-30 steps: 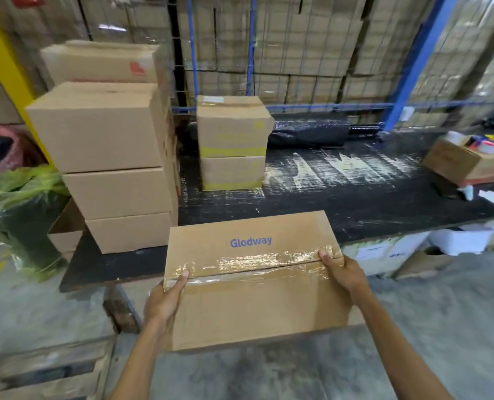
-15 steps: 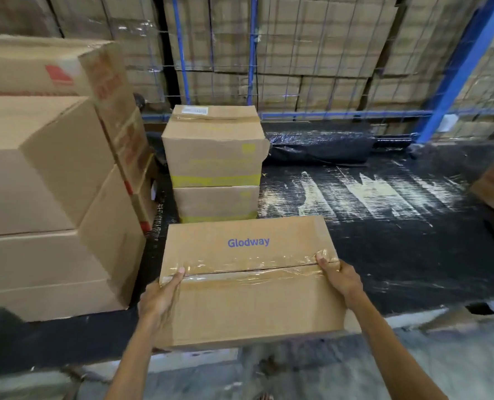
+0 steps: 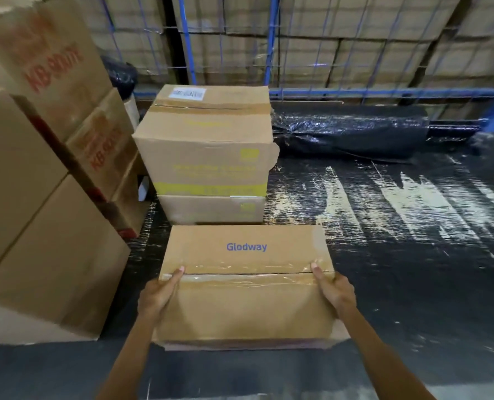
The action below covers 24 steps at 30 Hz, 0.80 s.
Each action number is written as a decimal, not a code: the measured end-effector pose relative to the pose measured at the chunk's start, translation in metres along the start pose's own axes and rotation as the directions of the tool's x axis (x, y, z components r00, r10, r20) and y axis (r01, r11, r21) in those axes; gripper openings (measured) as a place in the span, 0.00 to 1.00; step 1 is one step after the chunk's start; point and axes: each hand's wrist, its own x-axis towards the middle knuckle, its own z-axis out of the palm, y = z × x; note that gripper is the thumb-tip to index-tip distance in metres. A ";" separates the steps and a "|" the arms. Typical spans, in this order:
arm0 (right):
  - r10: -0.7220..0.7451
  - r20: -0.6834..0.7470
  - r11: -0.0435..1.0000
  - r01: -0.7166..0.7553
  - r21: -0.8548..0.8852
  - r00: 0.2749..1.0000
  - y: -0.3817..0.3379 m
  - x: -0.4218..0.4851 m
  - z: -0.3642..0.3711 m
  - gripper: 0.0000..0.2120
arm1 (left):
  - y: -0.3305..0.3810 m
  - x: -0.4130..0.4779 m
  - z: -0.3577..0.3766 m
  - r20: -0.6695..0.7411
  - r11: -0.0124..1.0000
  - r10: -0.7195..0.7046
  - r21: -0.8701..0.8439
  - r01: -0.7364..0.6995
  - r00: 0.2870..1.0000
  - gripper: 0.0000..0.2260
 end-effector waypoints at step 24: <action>-0.628 0.766 0.169 0.985 -0.034 0.134 0.016 -0.378 0.292 0.32 | -0.375 -0.283 -0.153 -0.570 0.975 -0.125 -0.221 -0.005 0.812 0.21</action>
